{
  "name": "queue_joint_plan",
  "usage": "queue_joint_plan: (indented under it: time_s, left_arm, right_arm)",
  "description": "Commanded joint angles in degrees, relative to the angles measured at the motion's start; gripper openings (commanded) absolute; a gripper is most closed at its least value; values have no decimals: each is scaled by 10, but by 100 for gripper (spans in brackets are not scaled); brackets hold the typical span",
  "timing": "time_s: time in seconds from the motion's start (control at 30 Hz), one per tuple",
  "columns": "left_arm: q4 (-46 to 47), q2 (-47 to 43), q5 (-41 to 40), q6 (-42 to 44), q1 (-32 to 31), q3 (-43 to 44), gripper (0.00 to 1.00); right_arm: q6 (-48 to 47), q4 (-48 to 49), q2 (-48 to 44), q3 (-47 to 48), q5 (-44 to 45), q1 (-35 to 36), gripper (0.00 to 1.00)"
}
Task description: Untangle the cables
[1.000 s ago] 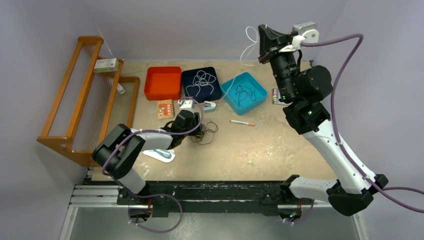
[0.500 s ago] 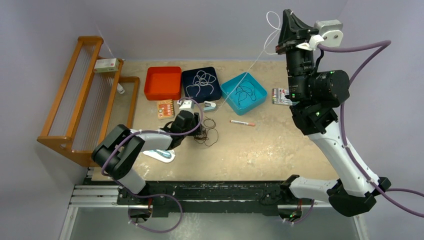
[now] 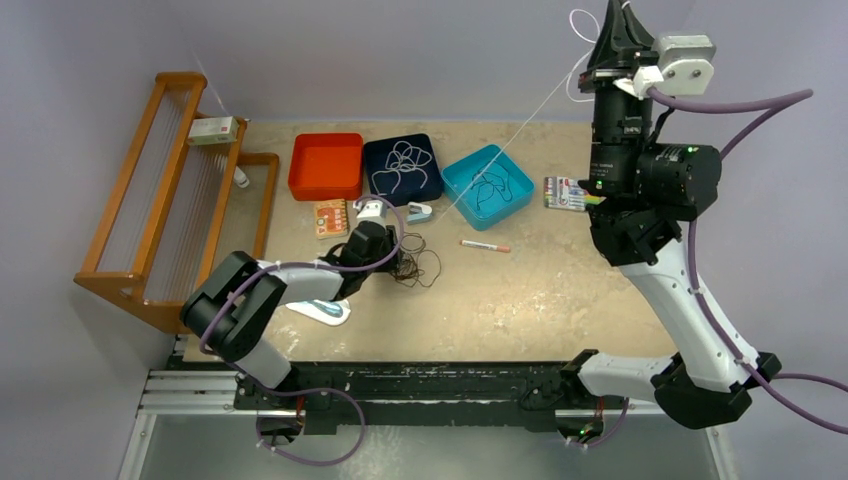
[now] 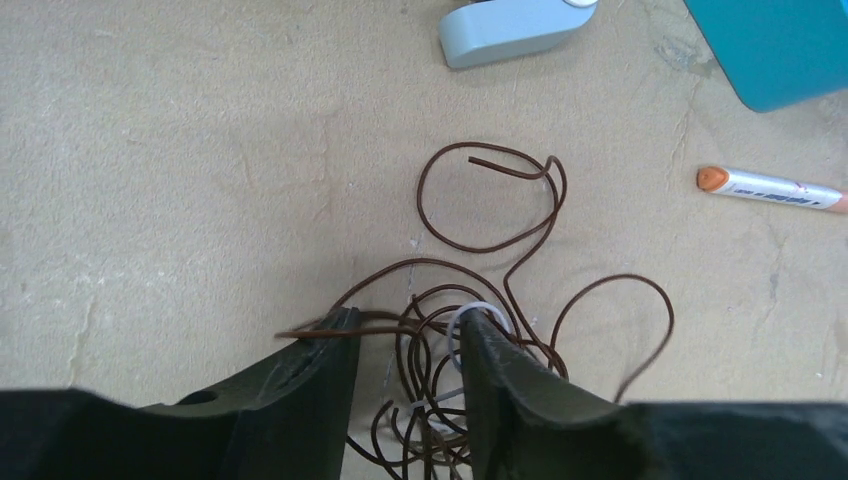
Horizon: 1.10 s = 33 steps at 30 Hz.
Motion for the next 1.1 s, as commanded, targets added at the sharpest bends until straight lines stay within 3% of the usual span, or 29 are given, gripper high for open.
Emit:
queue_joint_plan:
  time_s: [0.0, 0.2, 0.43, 0.73, 1.07]
  left_arm:
    - [-54, -39, -21, 1, 1, -13, 36]
    - [-93, -113, -25, 2, 0, 12, 24]
    - [-142, -173, -43, 8, 1, 45, 0]
    - [-177, -229, -67, 15, 1, 80, 0]
    - [-191, -248, -60, 23, 1, 119, 0]
  right_arm:
    - [-38, 88, -20, 40, 6, -1, 0]
    - [-4, 35, -23, 25, -20, -1, 0]
    - [78, -32, -41, -36, -19, -1, 0]
    - [192, -139, -90, -138, 34, 0, 0]
    - [428, -391, -68, -248, 20, -1, 0]
